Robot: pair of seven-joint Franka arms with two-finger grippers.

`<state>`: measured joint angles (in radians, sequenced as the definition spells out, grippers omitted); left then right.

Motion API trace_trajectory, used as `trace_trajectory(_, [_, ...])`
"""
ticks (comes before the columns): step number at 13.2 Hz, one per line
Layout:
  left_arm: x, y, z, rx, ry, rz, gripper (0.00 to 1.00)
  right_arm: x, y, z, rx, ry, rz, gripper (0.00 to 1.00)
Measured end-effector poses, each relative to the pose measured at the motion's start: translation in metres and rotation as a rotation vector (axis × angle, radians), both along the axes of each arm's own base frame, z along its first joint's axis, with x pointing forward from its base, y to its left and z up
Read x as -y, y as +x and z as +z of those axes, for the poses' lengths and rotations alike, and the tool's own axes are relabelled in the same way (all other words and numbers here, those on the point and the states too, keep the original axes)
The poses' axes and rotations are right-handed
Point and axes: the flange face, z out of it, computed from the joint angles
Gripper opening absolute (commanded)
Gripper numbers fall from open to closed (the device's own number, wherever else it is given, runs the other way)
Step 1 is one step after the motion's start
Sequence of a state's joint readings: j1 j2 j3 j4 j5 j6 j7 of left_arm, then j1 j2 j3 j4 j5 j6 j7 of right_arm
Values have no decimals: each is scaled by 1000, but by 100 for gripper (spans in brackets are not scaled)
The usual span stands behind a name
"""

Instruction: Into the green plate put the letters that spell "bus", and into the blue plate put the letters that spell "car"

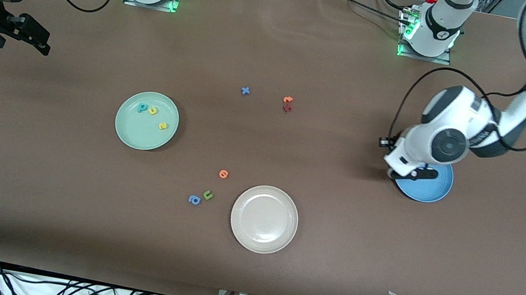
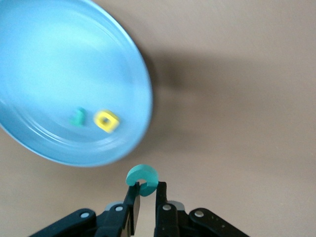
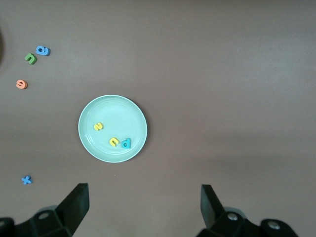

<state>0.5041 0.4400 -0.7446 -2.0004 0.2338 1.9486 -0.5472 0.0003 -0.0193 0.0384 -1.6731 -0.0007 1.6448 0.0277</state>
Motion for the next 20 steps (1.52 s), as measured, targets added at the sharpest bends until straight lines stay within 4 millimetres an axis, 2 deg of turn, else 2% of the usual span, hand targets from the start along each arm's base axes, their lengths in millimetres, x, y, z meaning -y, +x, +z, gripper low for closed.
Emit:
trace_trajectory(1, [-26, 9, 4, 7, -20, -7, 13, 0, 0, 0, 0, 0, 0, 100])
trace_trajectory(3, [-77, 20, -1, 8, -47, -18, 21, 0, 0, 0, 0, 0, 0, 100])
trace_trajectory(4, [-97, 23, -8, 2, -52, -28, 30, 0, 0, 0, 0, 0, -1, 100])
trace_trajectory(5, [-107, 25, -17, -6, -54, -38, 40, 0, 0, 0, 0, 0, -1, 100])
trace_trajectory(8, [-104, 28, -38, -31, -78, -49, 77, 0, 0, 0, 0, 0, -1, 100])
trace_trajectory(10, [-102, 31, -40, -31, -84, -51, 99, 0, 0, 0, 0, 0, -1, 100])
trace_trajectory(12, [-100, 37, -32, -10, -85, -50, 99, 0, 0, 0, 1, 0, -1, 100])
trace_trajectory(14, [-95, 50, -10, 31, -83, -51, 100, 0, 0, 0, 1, 0, -1, 100])
trace_trajectory(15, [-90, 55, 7, 42, -76, -58, 100, 0, 0, 0, 1, 0, -1, 100])
trace_trajectory(17, [-85, 65, 53, 48, -49, -67, 100, 0, 0, 0, 1, 0, -1, 100])
trace_trajectory(20, [-88, 78, 136, 51, -14, -61, 100, 0, 0, 1, 1, 0, -1, 100])
